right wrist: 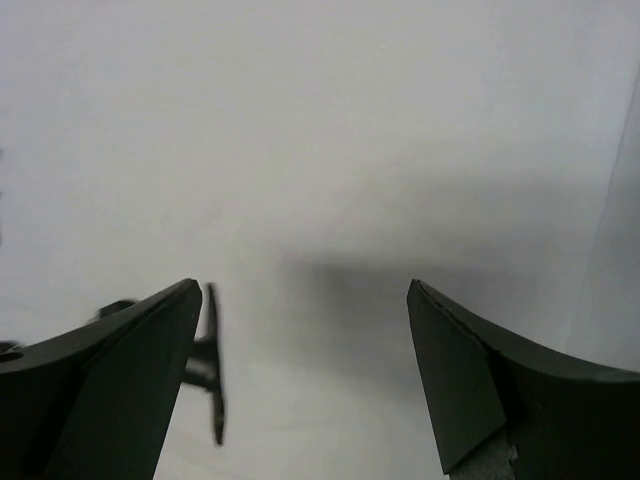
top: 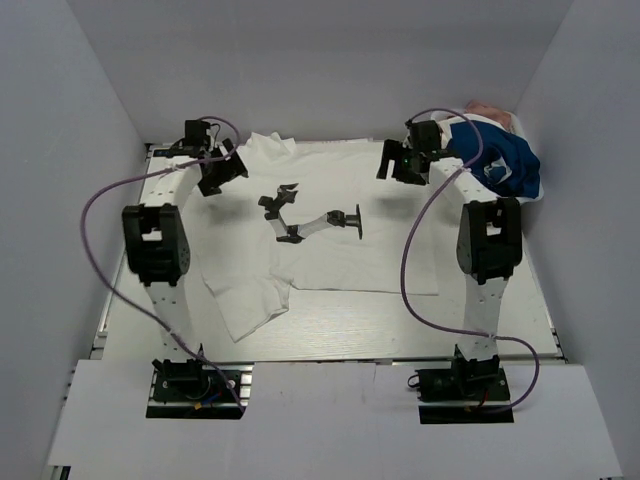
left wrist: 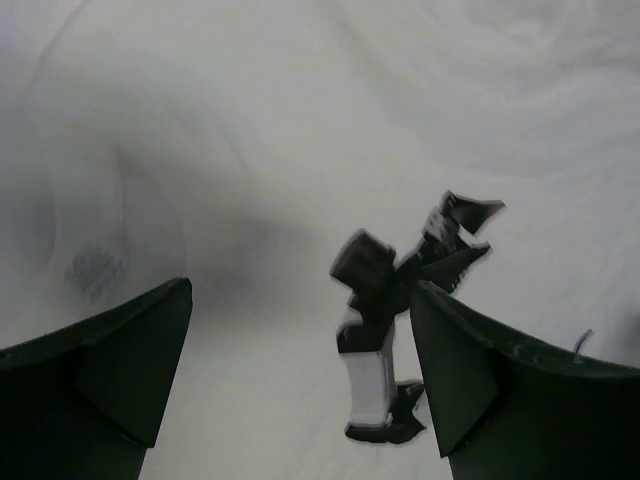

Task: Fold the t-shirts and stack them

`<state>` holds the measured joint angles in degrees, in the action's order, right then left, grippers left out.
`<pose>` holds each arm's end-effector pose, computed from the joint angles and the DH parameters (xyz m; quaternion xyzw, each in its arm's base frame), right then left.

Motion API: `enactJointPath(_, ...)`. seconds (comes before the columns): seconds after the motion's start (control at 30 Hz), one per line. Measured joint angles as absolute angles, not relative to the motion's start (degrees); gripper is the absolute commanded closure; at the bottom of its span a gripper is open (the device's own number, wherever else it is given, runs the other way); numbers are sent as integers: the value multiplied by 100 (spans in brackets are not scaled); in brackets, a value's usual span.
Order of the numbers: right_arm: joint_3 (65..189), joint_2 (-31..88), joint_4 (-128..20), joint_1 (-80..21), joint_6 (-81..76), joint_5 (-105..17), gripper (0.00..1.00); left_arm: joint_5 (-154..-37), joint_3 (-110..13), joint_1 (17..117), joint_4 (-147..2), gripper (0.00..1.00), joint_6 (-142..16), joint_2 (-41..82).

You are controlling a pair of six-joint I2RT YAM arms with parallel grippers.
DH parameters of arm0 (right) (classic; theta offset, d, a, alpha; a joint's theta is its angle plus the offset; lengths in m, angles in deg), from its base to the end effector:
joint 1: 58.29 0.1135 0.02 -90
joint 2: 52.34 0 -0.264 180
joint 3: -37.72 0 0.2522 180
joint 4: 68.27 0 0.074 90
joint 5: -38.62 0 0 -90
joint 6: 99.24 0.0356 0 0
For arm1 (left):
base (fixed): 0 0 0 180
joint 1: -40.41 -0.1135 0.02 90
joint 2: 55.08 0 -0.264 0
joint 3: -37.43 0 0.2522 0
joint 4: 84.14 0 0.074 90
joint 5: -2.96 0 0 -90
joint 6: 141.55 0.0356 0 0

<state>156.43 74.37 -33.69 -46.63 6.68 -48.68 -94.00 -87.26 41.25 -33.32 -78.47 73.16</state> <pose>0.4974 0.1044 0.2159 0.0246 0.9151 0.1168 0.3853 0.4987 -0.0116 0.2164 -0.1963 0.9300 -0.1294 0.2826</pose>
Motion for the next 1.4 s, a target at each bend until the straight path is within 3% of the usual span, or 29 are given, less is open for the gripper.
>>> enactJointPath(0.1, 14410, 6135, -3819, -4436, 776, -4895, 10, -9384, -6586, 4300, -3252, 0, -8225, 5168)
enactJointPath(0.3, 12401, 4058, -4208, -4060, 1075, -5262, 10, -9319, -3699, 4785, -2814, 0, -8920, 2248)
enactJointPath(0.53, 10679, 2594, -3957, -4068, 1643, -6147, 10, -9299, -1314, 4868, -1335, 3, -9698, 705)
enactJointPath(0.7, 10231, 1877, -3871, -4101, 1947, -6488, 10, -9520, -659, 4973, -950, 8, -9982, 368)
enactJointPath(0.83, 10076, 1776, -3745, -4132, 2128, -6650, 10, -9570, -578, 5034, -1221, 19, -10133, 678)
enactJointPath(0.93, 9903, 1763, -3557, -4169, 2214, -6693, 10, -9583, -486, 5071, -1617, 34, -10227, 1094)
enactJointPath(1.03, 9617, 1639, -3375, -4178, 2251, -6689, 10, -9677, -554, 5093, -1674, 69, -10290, 1426)
enactJointPath(1.07, 9490, 1562, -3301, -4182, 2268, -6691, 10, -9706, -578, 5100, -1702, 91, -10308, 1496)
enactJointPath(1.1, 9368, 1486, -3207, -4191, 2297, -6691, 10, -9743, -595, 5104, -1754, 100, -10305, 1555)
enactJointPath(1.4, 8587, 1309, -2588, -4256, 2507, -6366, 10, -9883, -622, 5113, -2080, 100, -10148, 1518)
